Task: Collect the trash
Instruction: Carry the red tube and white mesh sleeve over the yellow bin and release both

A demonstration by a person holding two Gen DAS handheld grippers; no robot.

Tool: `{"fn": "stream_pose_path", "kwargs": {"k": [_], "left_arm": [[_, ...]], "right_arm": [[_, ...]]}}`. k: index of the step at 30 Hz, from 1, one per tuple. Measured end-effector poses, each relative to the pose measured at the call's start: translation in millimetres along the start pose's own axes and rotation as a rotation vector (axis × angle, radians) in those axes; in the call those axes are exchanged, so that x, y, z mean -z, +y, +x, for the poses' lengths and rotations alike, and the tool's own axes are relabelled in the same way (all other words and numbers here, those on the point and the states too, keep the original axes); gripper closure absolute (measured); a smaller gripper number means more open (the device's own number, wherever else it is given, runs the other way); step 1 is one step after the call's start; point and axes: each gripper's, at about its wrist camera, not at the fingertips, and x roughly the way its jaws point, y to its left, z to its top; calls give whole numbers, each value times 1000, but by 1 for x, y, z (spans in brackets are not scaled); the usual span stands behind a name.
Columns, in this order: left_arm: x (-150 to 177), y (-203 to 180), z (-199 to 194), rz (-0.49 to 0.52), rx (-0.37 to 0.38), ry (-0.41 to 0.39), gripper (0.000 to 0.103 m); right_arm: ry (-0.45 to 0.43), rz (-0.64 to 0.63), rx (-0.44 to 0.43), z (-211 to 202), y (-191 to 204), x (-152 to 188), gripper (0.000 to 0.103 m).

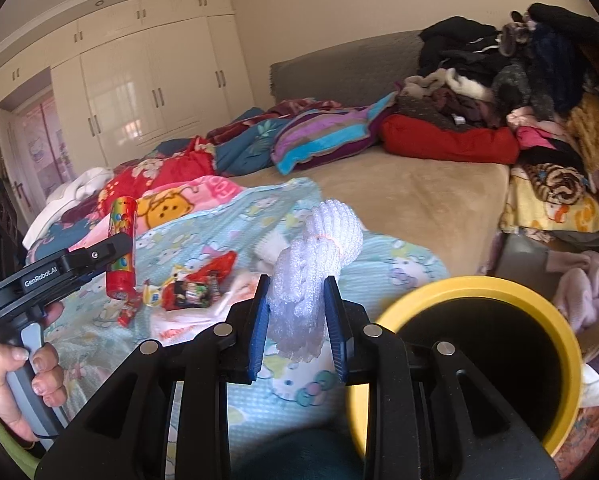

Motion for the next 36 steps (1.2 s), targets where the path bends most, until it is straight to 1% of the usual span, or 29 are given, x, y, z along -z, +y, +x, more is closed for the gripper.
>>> {"fn": "stream_pose_path", "kwargs": {"k": [7,15,23,27,31,34,35,36], "left_arm": [[7,-38,15,47,74,30,74],[21,-85,34,106,170,75,74],[42,-128,60,185,263,157,74],[50,-144,76,204,301,201,74],[56,-156,93,205,323,247,74],[60,-162,107,208,346,278,74],[62,-164,114,210,354,295,74],[62,-165,118,215,343,293,74]], "right_arm": [[-19,23,73,-24,-31,1,77],[2,66,149,-46,-69,9,77],[14,96,196,-61,-96,19,77],[33,119,208,-60,-109,24,77],[52,133,218,-57,-119,29,76],[63,160,221,-53,-129,34,72],[70,169,219,-52,-132,36,59],[80,183,233,-49,-137,40,51]]}}
